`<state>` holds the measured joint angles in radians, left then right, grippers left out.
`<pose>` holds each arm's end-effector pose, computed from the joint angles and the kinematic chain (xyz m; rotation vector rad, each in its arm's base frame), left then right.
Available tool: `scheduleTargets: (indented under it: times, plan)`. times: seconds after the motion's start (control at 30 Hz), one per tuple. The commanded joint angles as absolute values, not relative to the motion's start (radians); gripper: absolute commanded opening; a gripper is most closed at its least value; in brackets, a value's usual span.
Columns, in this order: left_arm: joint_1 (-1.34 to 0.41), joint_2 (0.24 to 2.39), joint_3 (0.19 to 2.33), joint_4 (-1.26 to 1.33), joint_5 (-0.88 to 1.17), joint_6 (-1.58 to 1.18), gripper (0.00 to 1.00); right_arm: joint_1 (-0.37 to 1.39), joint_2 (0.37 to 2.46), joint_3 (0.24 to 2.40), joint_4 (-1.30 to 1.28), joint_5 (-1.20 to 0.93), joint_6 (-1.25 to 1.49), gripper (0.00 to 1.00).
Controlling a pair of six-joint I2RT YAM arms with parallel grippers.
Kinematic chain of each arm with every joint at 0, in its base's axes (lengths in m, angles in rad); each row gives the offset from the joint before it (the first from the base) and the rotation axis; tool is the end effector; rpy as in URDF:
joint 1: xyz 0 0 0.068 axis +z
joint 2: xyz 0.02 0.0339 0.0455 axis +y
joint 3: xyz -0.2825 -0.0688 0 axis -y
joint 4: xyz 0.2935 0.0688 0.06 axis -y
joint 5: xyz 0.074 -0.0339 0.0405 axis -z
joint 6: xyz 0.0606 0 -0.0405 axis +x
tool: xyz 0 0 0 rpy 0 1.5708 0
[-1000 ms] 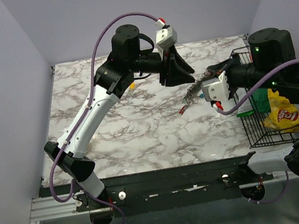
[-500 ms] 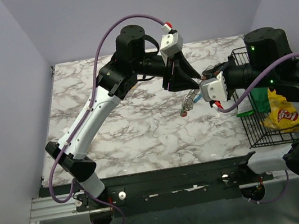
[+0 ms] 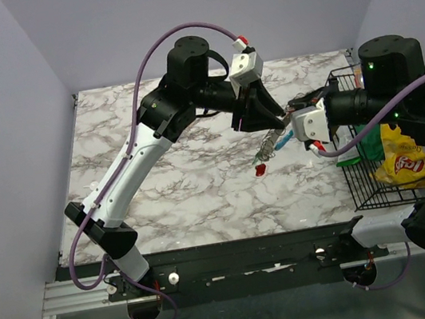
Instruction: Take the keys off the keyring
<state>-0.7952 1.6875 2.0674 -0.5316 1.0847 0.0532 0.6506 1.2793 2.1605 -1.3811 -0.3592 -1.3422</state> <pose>0.2448 -0.3262 0.5432 1.4668 1.1598 -1.4498 0.1415 0.1344 0.5860 -1.8185 0.9171 -0.0613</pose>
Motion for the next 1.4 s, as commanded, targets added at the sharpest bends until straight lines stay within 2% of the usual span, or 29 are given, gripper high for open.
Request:
scheduleTargets:
  times: [0.0, 0.03, 0.07, 0.17, 0.3, 0.37, 0.47, 0.67, 0.77, 0.9, 1.37]
  plan:
    - [-0.807, 1.698, 2.106, -0.535, 1.078, 0.06, 0.37, 0.646, 1.272, 2.169, -1.479, -0.394, -1.318, 0.01]
    - [-0.805, 1.698, 2.109, -0.535, 1.08, 0.058, 0.34, 0.646, 1.27, 2.166, -1.477, -0.394, -1.315, 0.01]
    - [-0.805, 1.698, 2.108, -0.537, 1.083, 0.06, 0.26, 0.646, 1.269, 2.166, -1.476, -0.393, -1.313, 0.01]
    - [-0.805, 1.697, 2.103, -0.541, 1.1, 0.066, 0.16, 0.646, 1.27, 2.178, -1.468, -0.397, -1.301, 0.01]
    - [-0.808, 1.694, 2.099, -0.571, 1.109, 0.097, 0.11, 0.643, 1.272, 2.2, -1.454, -0.402, -1.289, 0.01]
    - [-0.808, 1.692, 2.094, -0.577, 1.121, 0.101, 0.13, 0.64, 1.272, 2.206, -1.448, -0.4, -1.284, 0.01]
    - [-0.81, 1.689, 2.088, -0.577, 1.129, 0.103, 0.24, 0.638, 1.269, 2.21, -1.439, -0.396, -1.278, 0.01]
    - [-0.808, 1.69, 2.095, -0.577, 1.14, 0.106, 0.34, 0.635, 1.267, 2.214, -1.437, -0.403, -1.269, 0.01]
    - [-0.808, 1.695, 2.102, -0.574, 1.141, 0.103, 0.33, 0.634, 1.262, 2.209, -1.437, -0.405, -1.266, 0.01]
    - [-0.81, 1.7, 2.108, -0.568, 1.149, 0.098, 0.26, 0.632, 1.264, 2.209, -1.436, -0.411, -1.261, 0.01]
    - [-0.815, 1.709, 2.125, -0.534, 1.131, 0.06, 0.29, 0.632, 1.272, 2.195, -1.434, -0.411, -1.261, 0.01]
